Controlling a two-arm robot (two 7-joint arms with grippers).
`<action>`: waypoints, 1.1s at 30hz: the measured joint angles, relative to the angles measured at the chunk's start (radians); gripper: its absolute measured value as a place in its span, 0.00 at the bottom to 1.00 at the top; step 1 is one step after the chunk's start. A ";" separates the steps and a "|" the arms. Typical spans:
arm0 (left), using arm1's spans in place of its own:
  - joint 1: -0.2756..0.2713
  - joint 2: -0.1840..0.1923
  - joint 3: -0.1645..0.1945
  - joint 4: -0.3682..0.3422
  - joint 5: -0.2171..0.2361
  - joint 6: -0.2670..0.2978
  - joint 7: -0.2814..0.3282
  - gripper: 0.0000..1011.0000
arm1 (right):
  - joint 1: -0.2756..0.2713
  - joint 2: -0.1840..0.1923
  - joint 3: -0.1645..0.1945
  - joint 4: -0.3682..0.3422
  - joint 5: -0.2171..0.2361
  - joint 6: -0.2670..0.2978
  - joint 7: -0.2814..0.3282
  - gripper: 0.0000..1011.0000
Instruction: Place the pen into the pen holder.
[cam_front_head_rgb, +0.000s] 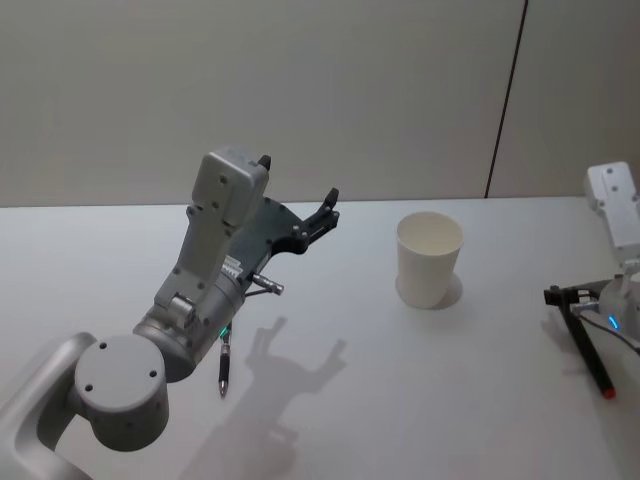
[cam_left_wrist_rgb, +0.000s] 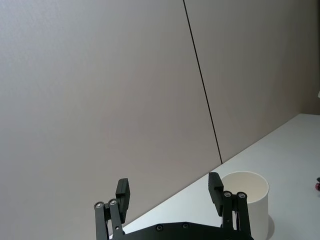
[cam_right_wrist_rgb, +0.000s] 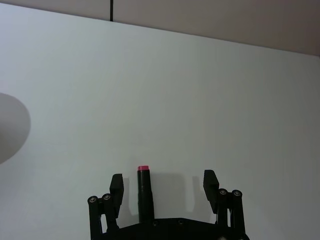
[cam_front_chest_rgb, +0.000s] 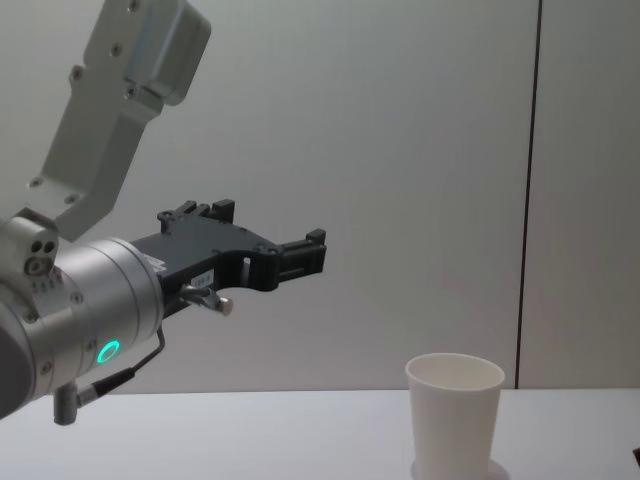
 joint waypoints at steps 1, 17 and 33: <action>0.000 0.000 0.000 0.000 0.000 0.000 0.000 0.99 | 0.000 0.000 0.000 0.000 0.000 0.000 0.000 0.99; 0.000 0.000 0.000 0.000 0.000 0.000 0.000 0.99 | 0.041 -0.034 0.019 0.105 0.071 -0.024 -0.043 0.99; 0.000 0.000 0.000 0.000 0.000 0.000 0.000 0.99 | 0.073 -0.058 0.028 0.188 0.107 -0.046 -0.064 0.99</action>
